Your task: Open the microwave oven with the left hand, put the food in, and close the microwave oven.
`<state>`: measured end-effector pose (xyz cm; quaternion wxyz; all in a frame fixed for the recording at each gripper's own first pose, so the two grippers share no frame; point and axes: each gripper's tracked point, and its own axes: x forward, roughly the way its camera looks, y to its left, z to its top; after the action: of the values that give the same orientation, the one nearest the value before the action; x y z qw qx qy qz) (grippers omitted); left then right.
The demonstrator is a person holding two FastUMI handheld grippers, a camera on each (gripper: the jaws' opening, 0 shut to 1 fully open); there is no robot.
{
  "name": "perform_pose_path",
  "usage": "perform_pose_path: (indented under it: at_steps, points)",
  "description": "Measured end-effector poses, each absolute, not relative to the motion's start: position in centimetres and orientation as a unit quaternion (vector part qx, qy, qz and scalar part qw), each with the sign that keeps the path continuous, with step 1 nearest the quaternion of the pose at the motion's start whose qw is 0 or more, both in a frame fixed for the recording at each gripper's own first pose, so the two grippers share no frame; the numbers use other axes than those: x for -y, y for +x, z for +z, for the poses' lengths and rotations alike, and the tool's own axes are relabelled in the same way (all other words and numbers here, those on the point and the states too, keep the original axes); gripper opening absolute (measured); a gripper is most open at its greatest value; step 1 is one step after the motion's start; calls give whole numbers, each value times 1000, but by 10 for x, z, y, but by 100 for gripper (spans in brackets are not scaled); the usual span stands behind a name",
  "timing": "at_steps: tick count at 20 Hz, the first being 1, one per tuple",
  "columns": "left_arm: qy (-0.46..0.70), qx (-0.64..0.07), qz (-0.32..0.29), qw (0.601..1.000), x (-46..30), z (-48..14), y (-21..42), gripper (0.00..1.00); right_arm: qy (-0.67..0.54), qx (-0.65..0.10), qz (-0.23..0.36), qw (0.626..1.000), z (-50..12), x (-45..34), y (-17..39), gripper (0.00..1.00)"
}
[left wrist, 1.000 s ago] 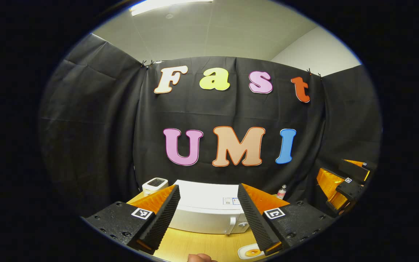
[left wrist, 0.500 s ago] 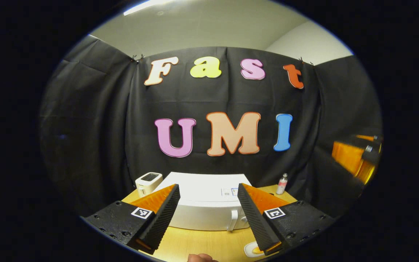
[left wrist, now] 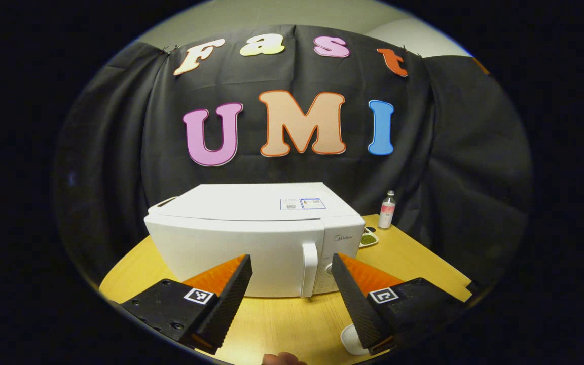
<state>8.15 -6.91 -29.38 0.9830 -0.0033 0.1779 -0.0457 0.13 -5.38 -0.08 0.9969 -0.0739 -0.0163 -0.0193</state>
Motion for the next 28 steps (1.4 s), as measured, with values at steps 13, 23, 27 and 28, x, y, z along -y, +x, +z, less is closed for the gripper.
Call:
perform_pose_path:
  at_steps: [13,23,27,28]
  points:
    - [13,-283,-52,958,101,-395,127,95,-74,14,-48,996,1,77,-18,96]
    - [58,-308,-61,948,104,-408,139,45,-80,1,-58,995,-11,81,-22,96]
    - [30,-303,-94,948,107,-405,138,22,-67,2,-62,996,-12,86,-21,96]
    - [22,-301,-98,948,107,-405,139,20,-60,0,-60,996,-13,85,-19,96]
